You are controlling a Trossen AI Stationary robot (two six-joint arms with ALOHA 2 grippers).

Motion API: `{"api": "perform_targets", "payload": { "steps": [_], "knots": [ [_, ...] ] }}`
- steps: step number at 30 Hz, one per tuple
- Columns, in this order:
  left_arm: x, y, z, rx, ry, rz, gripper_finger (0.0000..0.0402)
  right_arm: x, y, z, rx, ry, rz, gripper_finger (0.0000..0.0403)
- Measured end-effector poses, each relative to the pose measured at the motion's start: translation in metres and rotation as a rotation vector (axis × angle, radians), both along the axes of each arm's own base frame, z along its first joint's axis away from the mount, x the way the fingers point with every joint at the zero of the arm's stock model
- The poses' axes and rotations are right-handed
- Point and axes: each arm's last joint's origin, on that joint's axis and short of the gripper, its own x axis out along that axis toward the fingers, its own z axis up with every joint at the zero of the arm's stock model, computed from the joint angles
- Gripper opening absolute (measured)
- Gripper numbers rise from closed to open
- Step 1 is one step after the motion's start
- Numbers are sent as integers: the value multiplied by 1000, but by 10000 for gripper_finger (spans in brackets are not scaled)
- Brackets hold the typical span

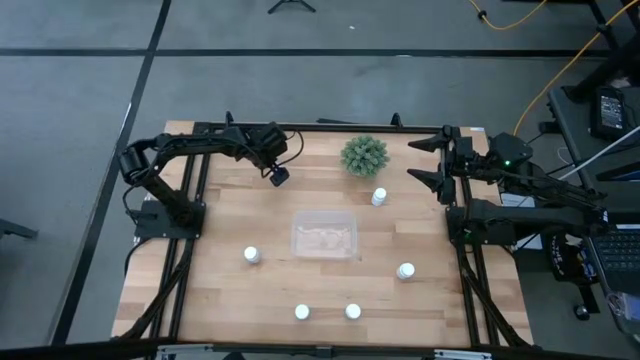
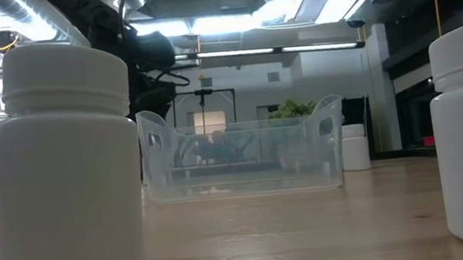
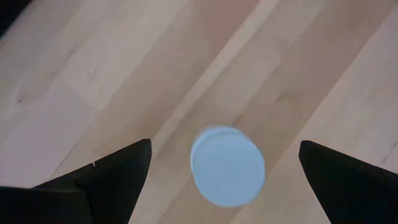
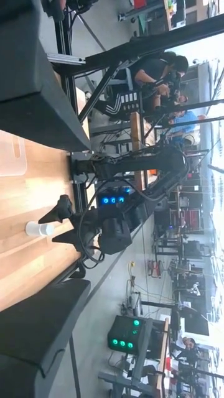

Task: Pick and place pill bottles into a basket
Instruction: Put the white pill bottle into the transparent bin

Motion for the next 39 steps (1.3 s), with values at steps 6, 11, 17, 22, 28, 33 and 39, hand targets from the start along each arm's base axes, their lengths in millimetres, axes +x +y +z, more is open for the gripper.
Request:
{"api": "perform_targets", "payload": {
  "steps": [6, 11, 17, 22, 28, 33, 39],
  "knots": [
    [1, 1, -1, 6, 1, -11, 400, 0, 0, 0, 1, 0, 0, 354],
    [2, 5, -10, -9, 27, -5, 400, 0, 0, 0, 0, 0, 0, 354],
    [4, 7, -23, -35, 66, -2, 400, 0, 0, 0, 1, 0, 0, 354],
    [4, 7, -26, -42, 80, 3, 383, 0, 0, 0, 1, -1, 0, 354],
    [0, 7, -27, -32, 135, 44, 306, 0, 0, 0, 0, 0, 0, 354],
    [0, 5, -27, -37, 142, 40, 215, 0, 0, 0, -2, 1, 0, 354],
    [2, 2, -27, -29, 143, 19, 166, 1, 0, -1, 0, 9, 0, 354]
  ]
}}
